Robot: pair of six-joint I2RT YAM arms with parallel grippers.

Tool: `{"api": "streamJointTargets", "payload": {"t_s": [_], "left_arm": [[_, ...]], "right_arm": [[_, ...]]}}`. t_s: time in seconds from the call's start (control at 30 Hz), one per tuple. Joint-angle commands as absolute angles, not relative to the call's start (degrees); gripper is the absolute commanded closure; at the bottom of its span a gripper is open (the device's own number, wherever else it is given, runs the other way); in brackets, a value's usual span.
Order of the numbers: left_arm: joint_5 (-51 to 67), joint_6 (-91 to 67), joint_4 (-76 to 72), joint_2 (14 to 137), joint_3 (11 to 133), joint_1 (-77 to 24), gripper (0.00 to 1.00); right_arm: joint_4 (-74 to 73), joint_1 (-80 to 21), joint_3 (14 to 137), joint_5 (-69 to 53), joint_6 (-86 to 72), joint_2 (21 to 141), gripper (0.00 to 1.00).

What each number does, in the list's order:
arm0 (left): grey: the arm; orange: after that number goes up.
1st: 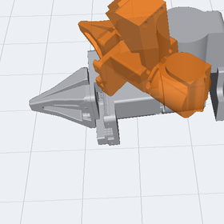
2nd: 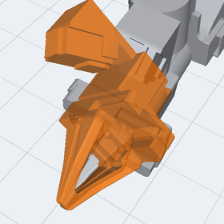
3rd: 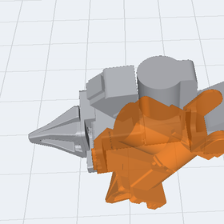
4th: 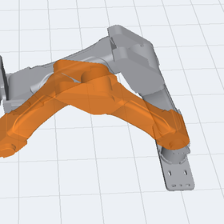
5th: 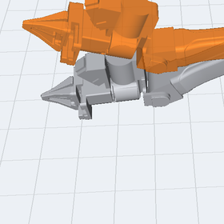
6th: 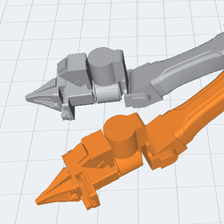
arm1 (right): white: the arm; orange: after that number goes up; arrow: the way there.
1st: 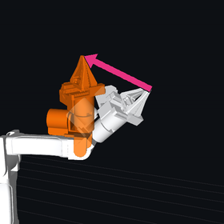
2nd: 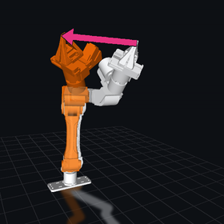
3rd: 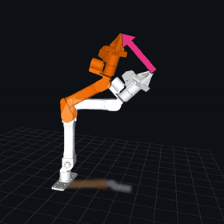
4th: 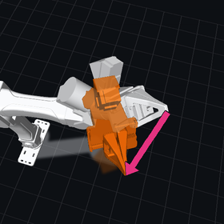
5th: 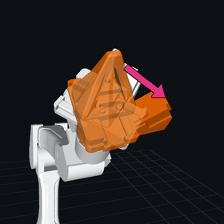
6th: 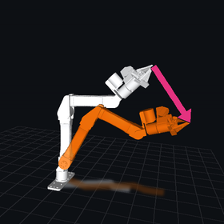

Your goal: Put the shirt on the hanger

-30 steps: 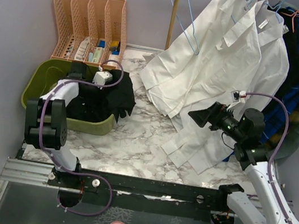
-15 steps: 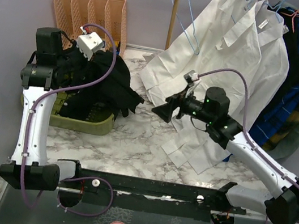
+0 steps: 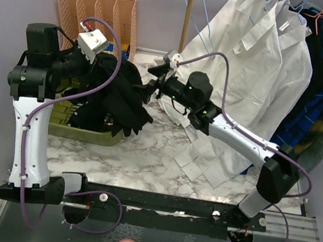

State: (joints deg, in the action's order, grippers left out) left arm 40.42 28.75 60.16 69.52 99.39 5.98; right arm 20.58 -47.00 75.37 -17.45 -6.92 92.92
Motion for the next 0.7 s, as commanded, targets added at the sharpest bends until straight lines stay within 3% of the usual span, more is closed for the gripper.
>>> {"api": "streamJointTargets", "payload": {"t_s": [0.0, 0.07, 0.17, 0.2, 0.3, 0.37, 0.53, 0.67], "left_arm": [[47.3, 27.1, 62.7, 69.1, 106.3, 5.8, 1.0], [47.9, 26.7, 63.0, 69.2, 108.6, 5.9, 1.0], [48.4, 26.0, 62.8, 70.0, 111.8, 5.9, 1.0], [48.7, 25.3, 62.6, 70.6, 113.1, 5.8, 1.0], [52.8, 23.1, 61.3, 72.2, 116.6, 5.9, 1.0], [57.9, 18.5, 57.5, 73.2, 118.2, 5.8, 1.0], [66.8, -4.0, 38.3, 77.0, 118.6, 4.8, 1.0], [61.9, -8.7, 33.7, 81.1, 118.3, -4.3, 1.0]], "right_arm": [[22.4, -49.2, 84.8, -18.3, -5.1, 99.2, 0.01], [21.1, -49.5, 89.0, -20.3, -6.6, 100.9, 0.0], [20.4, -49.6, 92.7, -23.6, -8.7, 101.1, 0.18], [19.8, -49.6, 93.4, -23.6, -8.9, 100.6, 0.3], [17.2, -49.5, 94.4, -21.3, -7.8, 97.6, 0.79], [15.2, -49.6, 93.8, -18.4, -6.5, 94.1, 0.98], [7.1, -49.5, 93.9, -8.9, -3.0, 84.4, 0.99], [-2.3, -49.5, 92.7, 0.2, -1.5, 77.1, 0.97]]}}
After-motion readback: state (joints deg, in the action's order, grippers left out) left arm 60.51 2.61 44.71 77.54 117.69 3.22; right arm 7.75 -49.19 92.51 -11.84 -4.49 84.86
